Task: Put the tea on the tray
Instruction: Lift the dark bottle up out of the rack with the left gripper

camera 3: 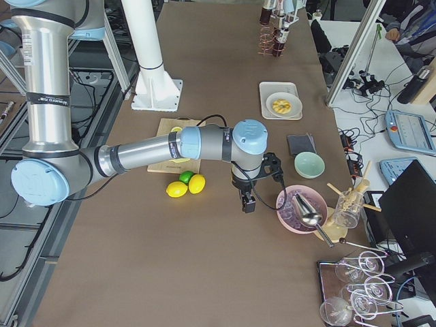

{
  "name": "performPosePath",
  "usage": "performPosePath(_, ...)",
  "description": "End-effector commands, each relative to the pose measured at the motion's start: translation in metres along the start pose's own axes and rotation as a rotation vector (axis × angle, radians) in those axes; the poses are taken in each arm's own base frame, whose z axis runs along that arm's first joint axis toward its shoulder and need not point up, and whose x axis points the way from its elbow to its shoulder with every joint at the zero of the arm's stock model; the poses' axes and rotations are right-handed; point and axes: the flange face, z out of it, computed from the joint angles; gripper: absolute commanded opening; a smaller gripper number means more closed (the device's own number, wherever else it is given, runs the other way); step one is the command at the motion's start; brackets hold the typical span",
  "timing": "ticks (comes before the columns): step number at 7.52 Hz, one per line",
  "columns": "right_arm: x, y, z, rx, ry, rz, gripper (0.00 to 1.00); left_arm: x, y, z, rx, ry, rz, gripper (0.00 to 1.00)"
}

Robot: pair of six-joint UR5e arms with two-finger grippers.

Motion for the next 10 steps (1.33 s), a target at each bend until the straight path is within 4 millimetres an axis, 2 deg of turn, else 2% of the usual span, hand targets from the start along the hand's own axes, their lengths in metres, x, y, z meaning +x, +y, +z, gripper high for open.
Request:
performPosePath(1, -0.001, 0.0, 0.0, 0.0, 0.0, -0.002, 1.0, 0.096, -0.032, -0.024, -0.058, 0.021, -0.068, 0.0)
performPosePath(3, -0.001, 0.0, 0.0, 0.0, 0.0, -0.002, 1.0, 0.193, -0.059, 0.016, -0.059, -0.005, -0.088, 0.0)
performPosePath(4, -0.001, 0.0, 0.0, 0.0, 0.0, -0.002, 1.0, 0.221, -0.06, 0.035, -0.068, -0.02, -0.077, 0.0)
performPosePath(5, -0.001, -0.001, -0.001, 0.001, 0.0, -0.003, 1.0, 0.236, -0.065, 0.045, -0.079, -0.019, -0.087, 0.0)
performPosePath(6, -0.001, 0.0, 0.0, 0.0, 0.0, -0.002, 1.0, 0.269, -0.056, 0.055, -0.099, 0.006, -0.111, 0.0)
performPosePath(7, -0.001, 0.001, 0.0, -0.001, -0.001, -0.001, 1.0, 0.314, -0.045, 0.065, -0.086, 0.003, -0.137, 0.0)
performPosePath(8, 0.0, 0.002, 0.002, -0.002, -0.003, 0.001, 1.0, 0.365, -0.02, 0.077, -0.086, 0.011, -0.169, 0.0)
performPosePath(9, 0.0, 0.002, 0.002, -0.002, -0.003, 0.001, 1.0, 0.402, 0.002, 0.083, -0.082, 0.019, -0.208, 0.0)
performPosePath(10, -0.001, 0.002, 0.001, -0.001, -0.002, 0.0, 1.0, 0.438, 0.036, 0.096, -0.08, 0.011, -0.221, 0.0)
